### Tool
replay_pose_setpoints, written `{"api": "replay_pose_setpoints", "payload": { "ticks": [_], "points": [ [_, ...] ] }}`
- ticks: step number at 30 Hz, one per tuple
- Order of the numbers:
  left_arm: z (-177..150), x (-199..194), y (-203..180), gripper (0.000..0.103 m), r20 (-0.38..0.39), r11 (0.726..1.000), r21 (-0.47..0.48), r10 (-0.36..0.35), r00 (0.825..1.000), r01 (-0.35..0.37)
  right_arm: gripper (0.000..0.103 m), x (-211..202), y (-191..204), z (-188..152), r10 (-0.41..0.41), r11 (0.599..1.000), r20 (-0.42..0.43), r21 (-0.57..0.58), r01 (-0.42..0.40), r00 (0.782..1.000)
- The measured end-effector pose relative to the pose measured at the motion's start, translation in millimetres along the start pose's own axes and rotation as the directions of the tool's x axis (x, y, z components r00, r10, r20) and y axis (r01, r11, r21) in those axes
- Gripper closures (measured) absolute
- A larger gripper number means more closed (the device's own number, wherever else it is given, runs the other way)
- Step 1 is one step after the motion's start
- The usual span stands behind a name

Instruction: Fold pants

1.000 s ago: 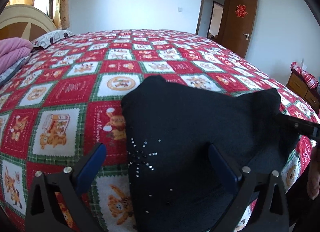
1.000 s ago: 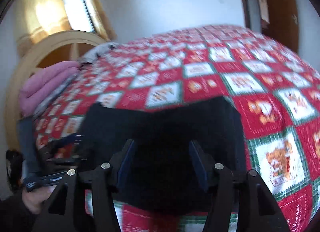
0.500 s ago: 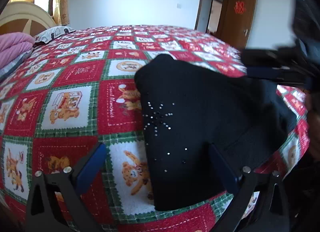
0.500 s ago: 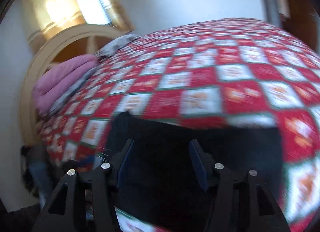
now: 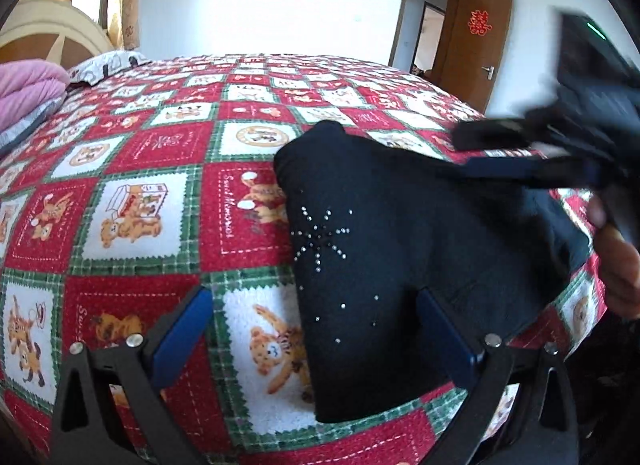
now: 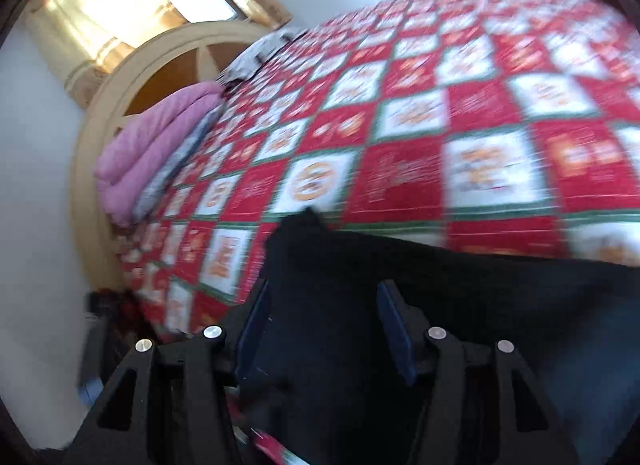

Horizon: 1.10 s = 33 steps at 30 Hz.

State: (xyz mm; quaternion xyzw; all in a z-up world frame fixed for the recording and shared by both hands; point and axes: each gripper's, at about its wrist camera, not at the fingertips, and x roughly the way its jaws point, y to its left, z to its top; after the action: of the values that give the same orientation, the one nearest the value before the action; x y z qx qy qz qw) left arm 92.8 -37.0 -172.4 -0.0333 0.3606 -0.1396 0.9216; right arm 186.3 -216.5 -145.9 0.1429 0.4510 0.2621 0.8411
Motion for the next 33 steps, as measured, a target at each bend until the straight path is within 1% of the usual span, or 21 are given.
{"api": "replay_pose_setpoints", "payload": {
  "ticks": [2,3,4,5,6,7,8,9,10,13,17,21,25,27,29,31,33],
  "points": [
    [4.1,0.1,0.4,0.000,-0.006,1.000,-0.017,-0.021,1.000,0.021,0.046,-28.8,-10.8,-9.6,-0.032,0.999,0.047,-0.005,0.032,0.998],
    [5.7,1.2,-0.1,0.000,-0.011,0.999,-0.021,-0.025,1.000,0.024,0.046,-45.3,-18.7,-14.5,-0.072,0.997,0.076,-0.012,0.073,0.995],
    [7.2,2.6,-0.3,0.000,-0.013,0.999,-0.023,-0.023,1.000,0.023,0.046,-61.3,-25.1,-20.3,-0.130,0.991,0.108,-0.019,0.133,0.986],
    [9.2,3.5,-1.0,0.000,-0.013,0.999,-0.027,-0.027,1.000,0.026,0.046,-74.8,-31.3,-24.3,-0.186,0.981,0.136,-0.024,0.191,0.973],
    [10.6,5.0,-1.8,0.000,-0.014,0.999,-0.030,-0.031,0.999,0.031,0.046,-88.6,-38.7,-29.5,-0.249,0.966,0.167,-0.025,0.257,0.954],
    [11.9,6.6,-2.2,0.000,-0.017,0.999,-0.031,-0.032,0.999,0.031,0.046,-98.7,-45.7,-33.4,-0.294,0.953,0.188,-0.020,0.302,0.937],
    [13.1,8.4,-3.7,0.000,-0.019,0.999,-0.030,-0.032,0.999,0.032,0.044,-110.0,-56.4,-38.6,-0.337,0.939,0.207,0.001,0.344,0.919],
    [14.6,10.4,-5.8,0.000,-0.020,0.999,-0.024,-0.031,0.999,0.030,0.041,-114.4,-65.0,-41.9,-0.353,0.934,0.210,0.021,0.357,0.912],
    [15.5,11.5,-6.8,0.000,-0.021,0.999,-0.018,-0.028,0.999,0.028,0.041,-119.0,-76.3,-45.0,-0.363,0.931,0.205,0.051,0.360,0.909],
    [18.7,15.7,-10.1,0.000,-0.027,1.000,-0.003,-0.027,0.999,0.027,0.041,-120.3,-103.7,-49.8,-0.368,0.929,0.186,0.126,0.349,0.911],
    [22.4,20.2,-11.4,0.000,-0.033,0.999,0.002,-0.036,0.999,0.036,0.041,-111.1,-124.6,-55.3,-0.339,0.933,0.154,0.182,0.311,0.928],
    [25.3,24.5,-12.8,0.000,-0.029,0.999,0.004,-0.036,0.999,0.037,0.041,-101.4,-125.5,-60.6,-0.320,0.939,0.147,0.177,0.293,0.936],
    [27.1,28.4,-14.3,0.000,-0.021,0.999,0.012,-0.033,0.999,0.034,0.039,-97.4,-126.3,-64.0,-0.317,0.941,0.166,0.180,0.287,0.934],
    [29.3,30.6,-13.8,0.000,-0.027,0.999,0.012,-0.040,0.999,0.040,0.039,-93.4,-122.7,-65.7,-0.325,0.941,0.168,0.156,0.301,0.931],
    [30.3,30.4,-14.0,0.000,-0.037,0.999,0.019,-0.048,0.998,0.048,0.039,-91.2,-120.6,-65.8,-0.319,0.944,0.162,0.145,0.297,0.934],
    [30.4,29.8,-12.5,0.001,-0.037,0.998,0.012,-0.065,0.997,0.066,0.039,-92.0,-122.1,-66.0,-0.295,0.950,0.152,0.152,0.273,0.943],
    [28.9,27.7,-12.8,0.005,-0.026,0.997,0.015,-0.078,0.997,0.079,0.044,-92.2,-122.5,-67.8,-0.287,0.953,0.150,0.148,0.266,0.946]
  ]
}}
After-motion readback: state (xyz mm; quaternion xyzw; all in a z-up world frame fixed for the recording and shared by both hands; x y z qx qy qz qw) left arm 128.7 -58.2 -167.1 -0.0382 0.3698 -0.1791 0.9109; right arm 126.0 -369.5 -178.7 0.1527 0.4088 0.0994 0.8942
